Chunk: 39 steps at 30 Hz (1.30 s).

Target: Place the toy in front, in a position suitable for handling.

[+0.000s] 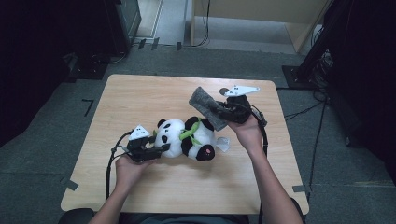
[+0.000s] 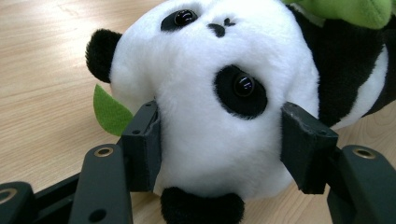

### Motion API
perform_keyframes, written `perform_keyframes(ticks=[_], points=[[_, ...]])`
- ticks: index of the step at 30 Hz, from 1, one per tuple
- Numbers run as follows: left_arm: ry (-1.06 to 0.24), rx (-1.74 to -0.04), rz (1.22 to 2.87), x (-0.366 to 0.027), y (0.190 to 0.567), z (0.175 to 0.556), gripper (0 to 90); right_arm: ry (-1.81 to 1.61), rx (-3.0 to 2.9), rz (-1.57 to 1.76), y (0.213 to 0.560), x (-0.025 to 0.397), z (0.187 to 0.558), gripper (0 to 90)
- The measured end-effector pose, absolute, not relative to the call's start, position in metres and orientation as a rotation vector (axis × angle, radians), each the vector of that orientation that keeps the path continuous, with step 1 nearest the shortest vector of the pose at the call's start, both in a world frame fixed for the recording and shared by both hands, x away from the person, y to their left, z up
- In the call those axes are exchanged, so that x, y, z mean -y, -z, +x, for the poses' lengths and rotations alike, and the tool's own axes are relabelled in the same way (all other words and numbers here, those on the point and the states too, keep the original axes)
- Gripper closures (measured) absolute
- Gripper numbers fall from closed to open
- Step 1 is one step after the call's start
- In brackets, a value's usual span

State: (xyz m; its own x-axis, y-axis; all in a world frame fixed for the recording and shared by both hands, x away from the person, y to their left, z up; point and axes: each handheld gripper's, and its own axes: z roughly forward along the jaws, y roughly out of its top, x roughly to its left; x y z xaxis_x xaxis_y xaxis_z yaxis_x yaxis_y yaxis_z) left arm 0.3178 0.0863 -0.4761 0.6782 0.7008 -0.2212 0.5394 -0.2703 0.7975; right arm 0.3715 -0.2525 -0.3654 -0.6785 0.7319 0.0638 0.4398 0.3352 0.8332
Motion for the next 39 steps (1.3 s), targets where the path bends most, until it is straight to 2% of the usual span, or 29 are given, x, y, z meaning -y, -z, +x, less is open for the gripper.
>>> perform_keyframes(ticks=[5,8,18,39], points=[[-0.203,-0.961,1.952,-0.087,0.476,0.319,37.3,-1.225,-2.328,1.06,0.398,0.253,0.369,74.7],[-0.202,-0.963,1.946,-0.086,0.476,0.32,37.1,-1.281,-2.307,1.082,0.406,0.257,0.37,74.6],[-0.199,-0.955,1.945,-0.086,0.478,0.321,32.9,-1.32,-2.305,1.195,0.41,0.273,0.379,72.9],[-0.22,-0.932,1.953,-0.087,0.479,0.321,30.7,-1.134,-2.299,1.348,0.429,0.298,0.392,75.8]])
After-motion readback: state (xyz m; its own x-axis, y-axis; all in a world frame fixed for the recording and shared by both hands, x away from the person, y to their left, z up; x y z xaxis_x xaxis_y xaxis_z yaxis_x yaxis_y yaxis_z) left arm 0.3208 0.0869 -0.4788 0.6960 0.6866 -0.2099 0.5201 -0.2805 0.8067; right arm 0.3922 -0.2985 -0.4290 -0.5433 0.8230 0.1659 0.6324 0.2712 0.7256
